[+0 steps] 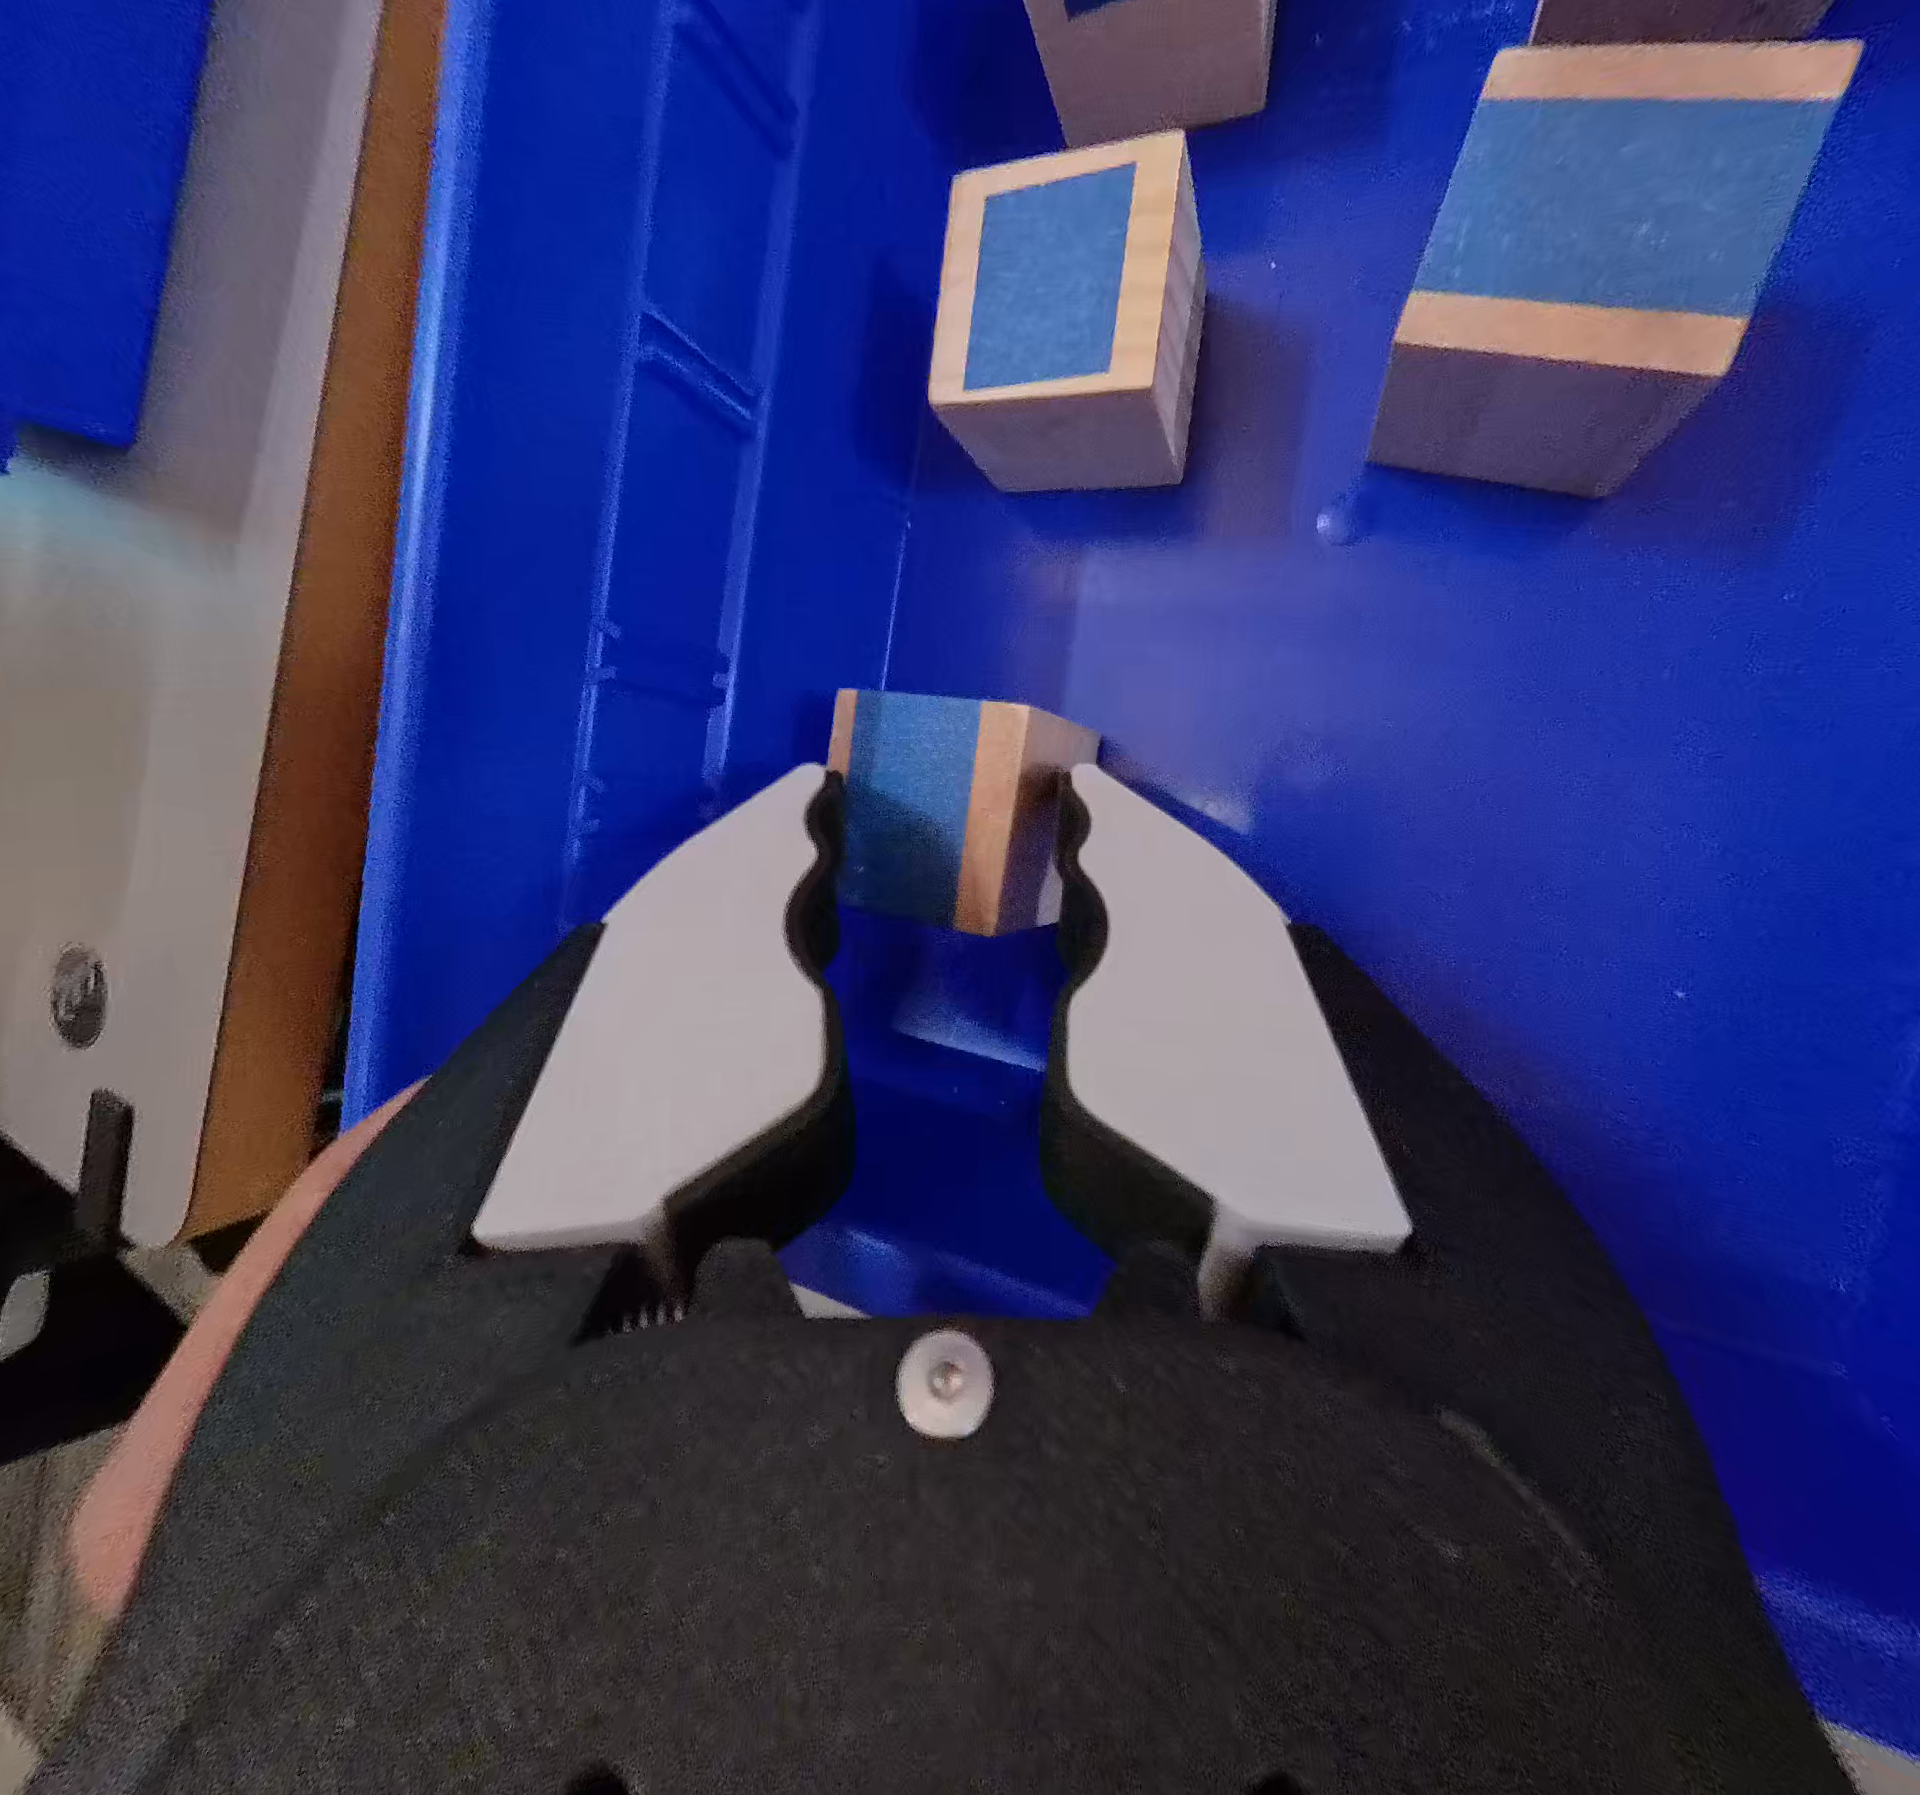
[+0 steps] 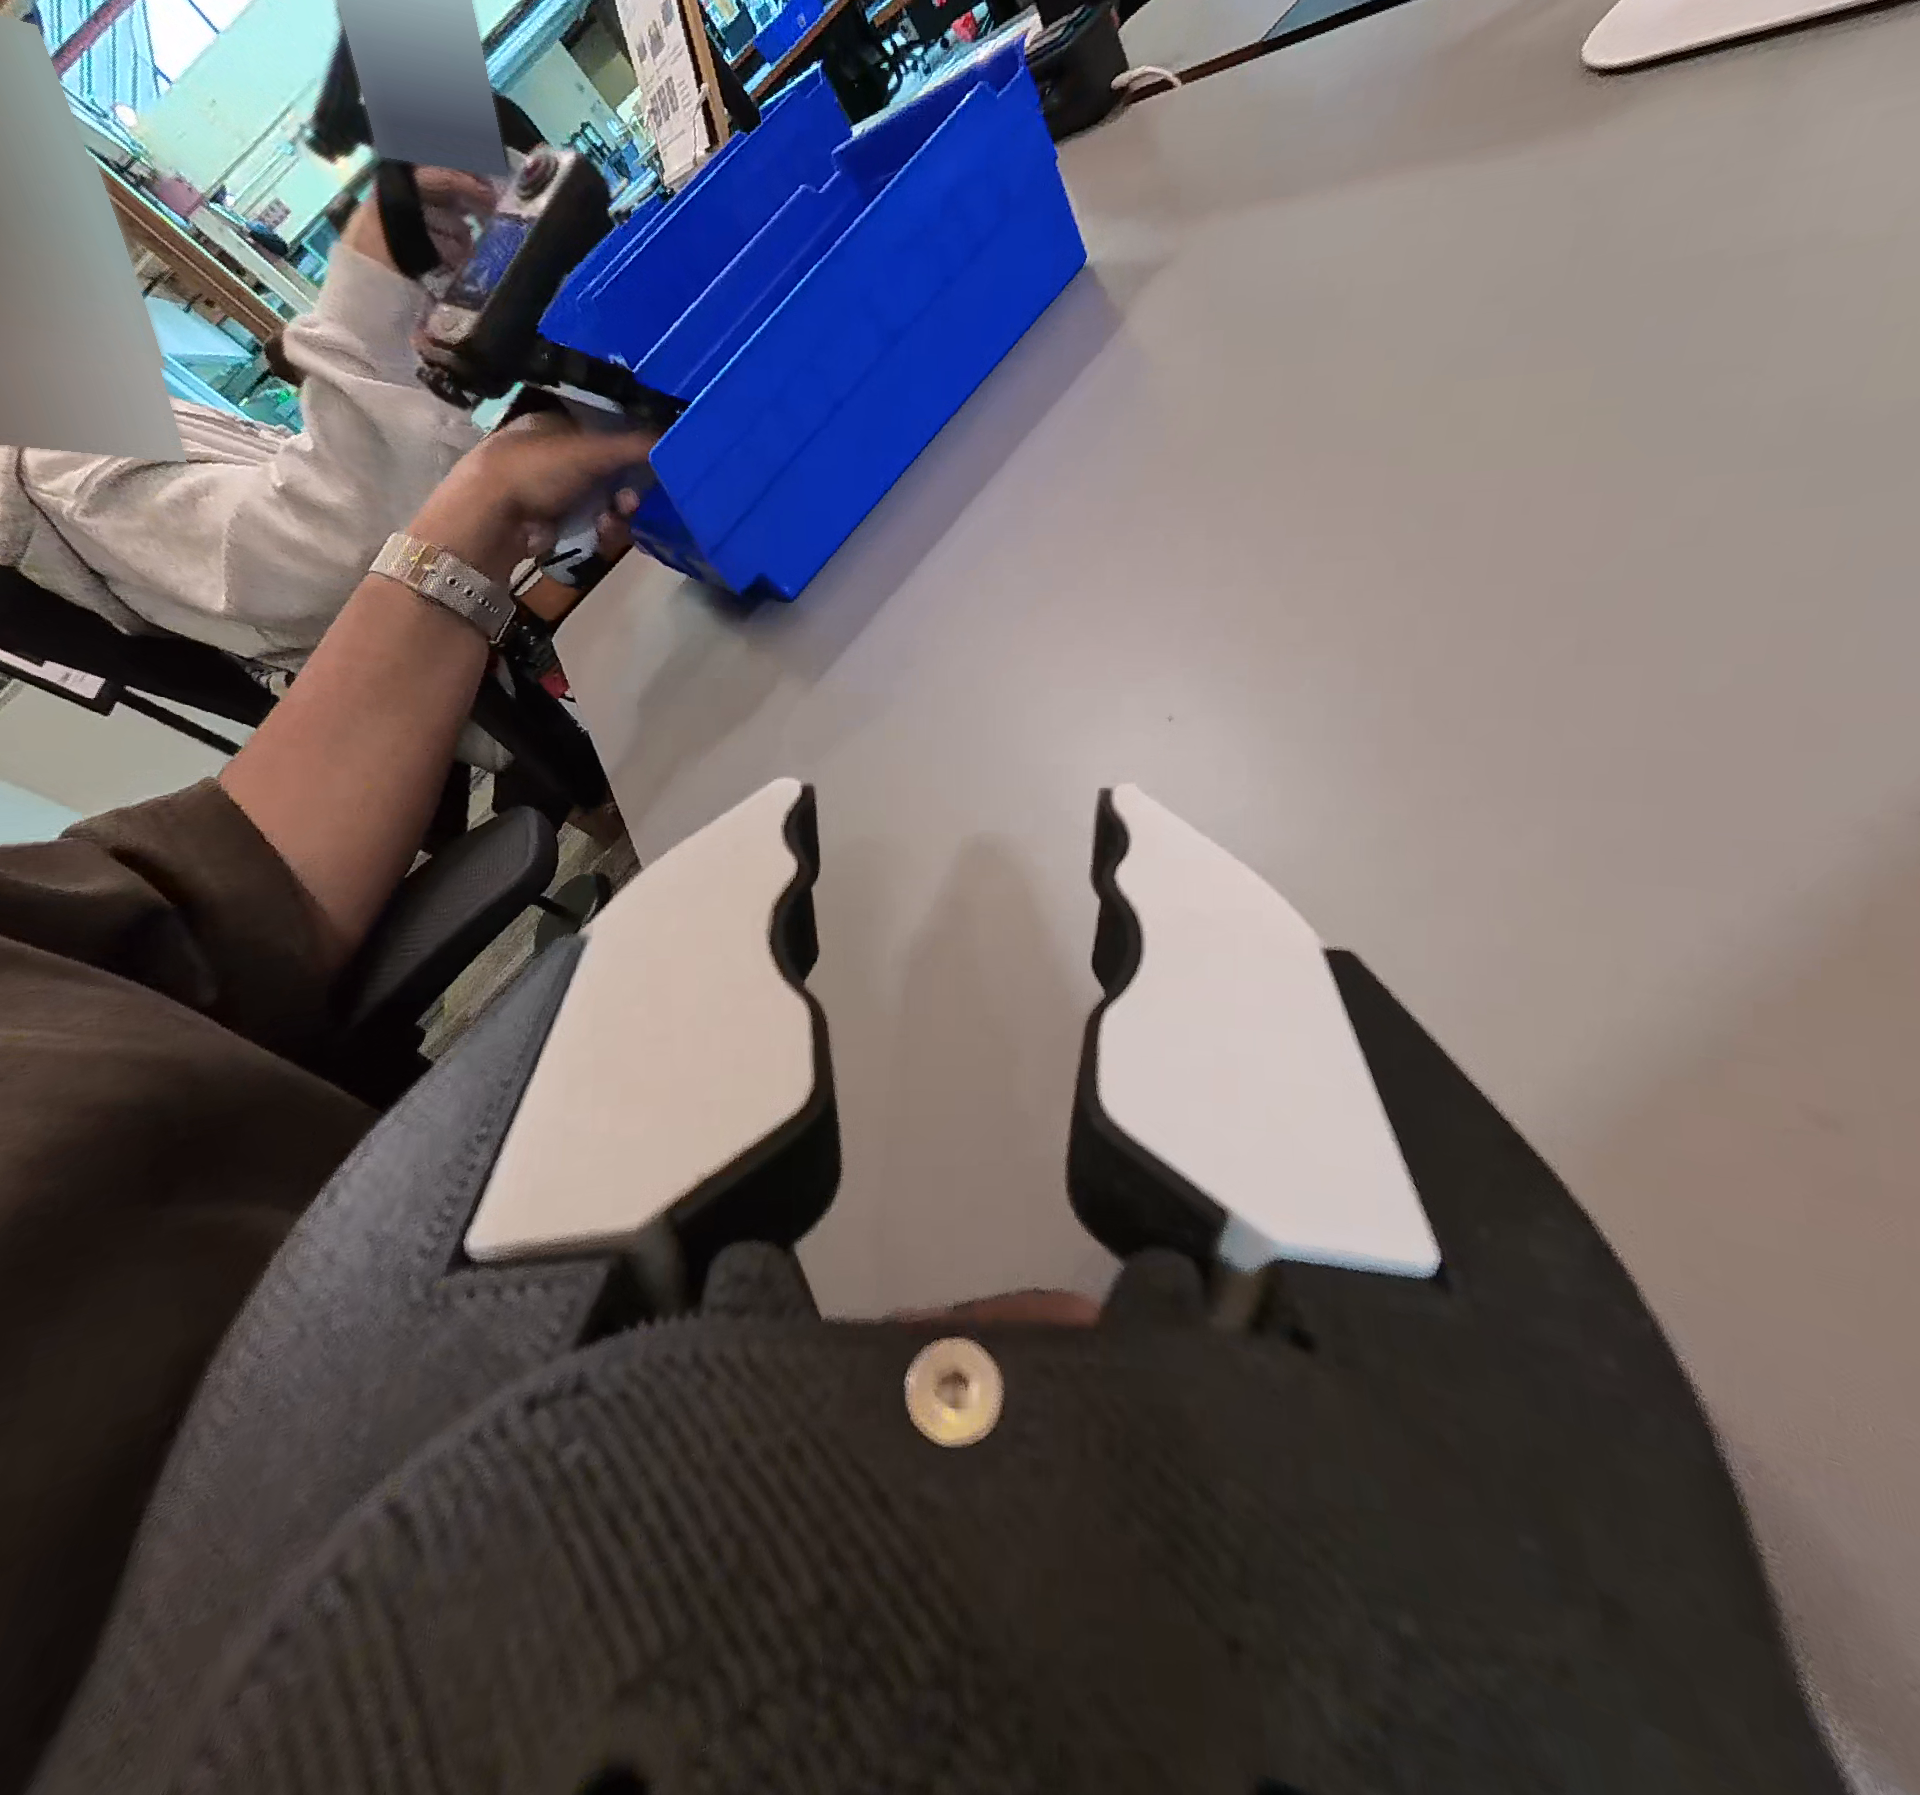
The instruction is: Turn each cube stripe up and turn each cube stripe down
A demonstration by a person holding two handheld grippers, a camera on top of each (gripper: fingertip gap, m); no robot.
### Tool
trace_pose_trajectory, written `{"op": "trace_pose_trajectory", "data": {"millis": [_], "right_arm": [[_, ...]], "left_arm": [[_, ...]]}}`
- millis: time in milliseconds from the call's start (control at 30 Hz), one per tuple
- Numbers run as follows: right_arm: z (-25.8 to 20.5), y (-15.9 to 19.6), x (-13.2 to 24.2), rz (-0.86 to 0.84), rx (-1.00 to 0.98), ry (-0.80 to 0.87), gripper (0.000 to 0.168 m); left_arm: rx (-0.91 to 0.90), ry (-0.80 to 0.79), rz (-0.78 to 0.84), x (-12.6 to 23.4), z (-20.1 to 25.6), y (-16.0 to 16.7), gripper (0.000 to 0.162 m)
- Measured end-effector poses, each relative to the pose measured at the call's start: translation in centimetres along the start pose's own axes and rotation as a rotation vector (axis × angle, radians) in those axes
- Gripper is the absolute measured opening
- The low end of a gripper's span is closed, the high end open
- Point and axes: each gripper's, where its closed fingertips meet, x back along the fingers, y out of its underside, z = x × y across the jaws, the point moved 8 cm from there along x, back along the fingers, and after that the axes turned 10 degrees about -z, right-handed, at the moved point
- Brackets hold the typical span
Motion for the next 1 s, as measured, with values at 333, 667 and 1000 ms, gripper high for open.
{"op": "trace_pose_trajectory", "data": {"millis": [333, 667, 1000], "right_arm": [[0.1, -0.2, 0.4, 0.016, -0.018, -0.008, 0.051], [0.1, -0.4, 0.6, 0.045, -0.043, -0.046, 0.046], [0.3, -0.2, 0.2, 0.03, -0.051, -0.044, 0.045]], "left_arm": [[0.01, 0.099, 0.065, 1.5, -0.5, 0.0, 0.047], [-0.073, 0.043, -0.043, -1.1, 0.3, 1.0, 0.059], [0.074, 0.31, 0.287, 4.7, -0.2, -1.5, 0.047]]}}
